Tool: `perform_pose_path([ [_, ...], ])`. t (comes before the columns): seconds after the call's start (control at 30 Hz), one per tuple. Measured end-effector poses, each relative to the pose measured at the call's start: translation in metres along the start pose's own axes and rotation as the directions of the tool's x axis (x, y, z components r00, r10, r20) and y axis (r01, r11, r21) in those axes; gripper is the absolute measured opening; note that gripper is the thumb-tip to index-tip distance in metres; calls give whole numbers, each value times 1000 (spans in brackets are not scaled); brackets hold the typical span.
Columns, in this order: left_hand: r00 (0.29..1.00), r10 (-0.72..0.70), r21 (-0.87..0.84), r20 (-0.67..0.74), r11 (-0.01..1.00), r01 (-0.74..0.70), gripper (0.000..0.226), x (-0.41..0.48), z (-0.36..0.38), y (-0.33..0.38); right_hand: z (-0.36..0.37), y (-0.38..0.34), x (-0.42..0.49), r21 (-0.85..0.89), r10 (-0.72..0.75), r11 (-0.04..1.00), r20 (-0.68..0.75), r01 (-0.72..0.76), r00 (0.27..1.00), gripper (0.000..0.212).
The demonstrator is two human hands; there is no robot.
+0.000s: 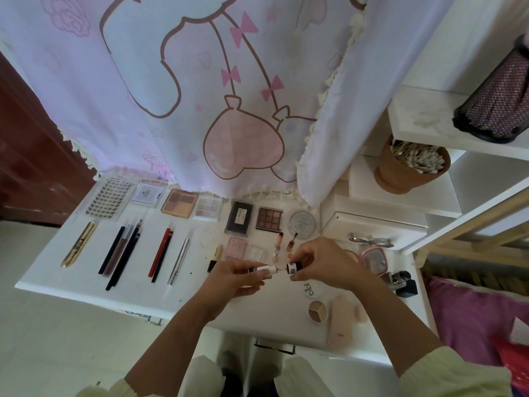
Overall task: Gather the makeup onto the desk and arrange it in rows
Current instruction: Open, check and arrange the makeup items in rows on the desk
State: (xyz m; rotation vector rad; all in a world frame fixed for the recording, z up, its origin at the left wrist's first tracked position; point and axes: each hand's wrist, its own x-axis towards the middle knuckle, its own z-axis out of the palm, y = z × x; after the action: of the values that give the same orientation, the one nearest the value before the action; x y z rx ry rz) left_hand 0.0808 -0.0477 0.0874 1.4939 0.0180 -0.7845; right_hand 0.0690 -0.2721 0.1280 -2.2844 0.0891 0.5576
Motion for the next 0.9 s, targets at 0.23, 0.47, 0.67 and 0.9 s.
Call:
perform_pose_path([
  [0.23,1000,-2,9,3,1000,2,23,0,0,1,9,-3,0,-254,-57,966,-45,44,997,29],
  [0.47,999,21,10,27,1000,-21,23,0,-2,1,7,-2,-1,-324,-81,944,-57,58,995,32],
  [0.67,999,-6,-38,52,999,8,22,-1,-1,-1,12,14,-2,-57,-30,998,-127,23,991,29],
  [0.9,989,-132,-269,59,952,143,33,2,5,-3,24,26,-6,366,113,930,-204,-31,972,23],
])
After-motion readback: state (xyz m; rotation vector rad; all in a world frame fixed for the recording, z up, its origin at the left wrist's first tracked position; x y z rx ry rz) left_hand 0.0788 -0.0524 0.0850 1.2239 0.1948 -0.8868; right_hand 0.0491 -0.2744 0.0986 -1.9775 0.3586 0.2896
